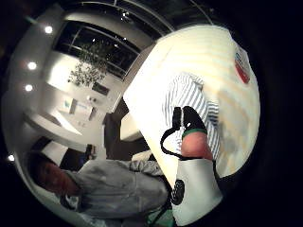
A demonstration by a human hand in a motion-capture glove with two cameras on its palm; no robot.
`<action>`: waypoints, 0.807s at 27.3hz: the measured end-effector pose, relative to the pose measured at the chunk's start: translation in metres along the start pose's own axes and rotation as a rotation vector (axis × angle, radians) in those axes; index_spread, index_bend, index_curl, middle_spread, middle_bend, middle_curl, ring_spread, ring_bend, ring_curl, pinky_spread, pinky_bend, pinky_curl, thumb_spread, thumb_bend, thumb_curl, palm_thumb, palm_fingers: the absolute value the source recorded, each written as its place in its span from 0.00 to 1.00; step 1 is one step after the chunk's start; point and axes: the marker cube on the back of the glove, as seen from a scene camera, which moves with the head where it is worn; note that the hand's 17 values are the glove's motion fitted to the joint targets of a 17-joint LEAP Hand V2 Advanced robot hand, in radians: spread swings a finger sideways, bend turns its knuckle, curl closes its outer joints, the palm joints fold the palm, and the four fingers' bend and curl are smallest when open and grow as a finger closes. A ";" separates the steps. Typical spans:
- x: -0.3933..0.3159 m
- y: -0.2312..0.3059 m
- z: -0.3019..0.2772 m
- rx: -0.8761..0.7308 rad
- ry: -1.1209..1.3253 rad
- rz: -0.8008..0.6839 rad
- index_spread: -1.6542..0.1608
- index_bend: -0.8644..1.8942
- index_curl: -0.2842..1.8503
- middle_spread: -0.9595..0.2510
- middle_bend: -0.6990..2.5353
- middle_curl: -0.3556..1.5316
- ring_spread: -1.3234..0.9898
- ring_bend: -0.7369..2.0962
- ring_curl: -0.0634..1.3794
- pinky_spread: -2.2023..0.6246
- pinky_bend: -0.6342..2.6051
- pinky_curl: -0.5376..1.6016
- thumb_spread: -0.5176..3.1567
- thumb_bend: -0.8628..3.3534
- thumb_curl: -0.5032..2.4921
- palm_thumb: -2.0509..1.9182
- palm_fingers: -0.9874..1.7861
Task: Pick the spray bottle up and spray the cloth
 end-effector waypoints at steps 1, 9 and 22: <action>0.006 0.000 -0.002 0.032 -0.013 0.013 0.72 0.29 0.15 0.78 0.31 0.36 0.55 0.45 0.28 0.83 0.37 0.42 0.39 0.25 0.30 0.71 0.45; 0.066 -0.024 -0.016 0.249 -0.239 0.181 0.71 0.33 0.14 0.80 0.31 0.37 0.56 0.45 0.27 0.84 0.40 0.43 0.38 0.23 0.31 0.72 0.40; 0.126 -0.082 -0.005 0.188 -0.325 0.362 0.71 0.34 0.15 0.82 0.32 0.37 0.57 0.45 0.26 0.85 0.41 0.43 0.37 0.20 0.32 0.73 0.38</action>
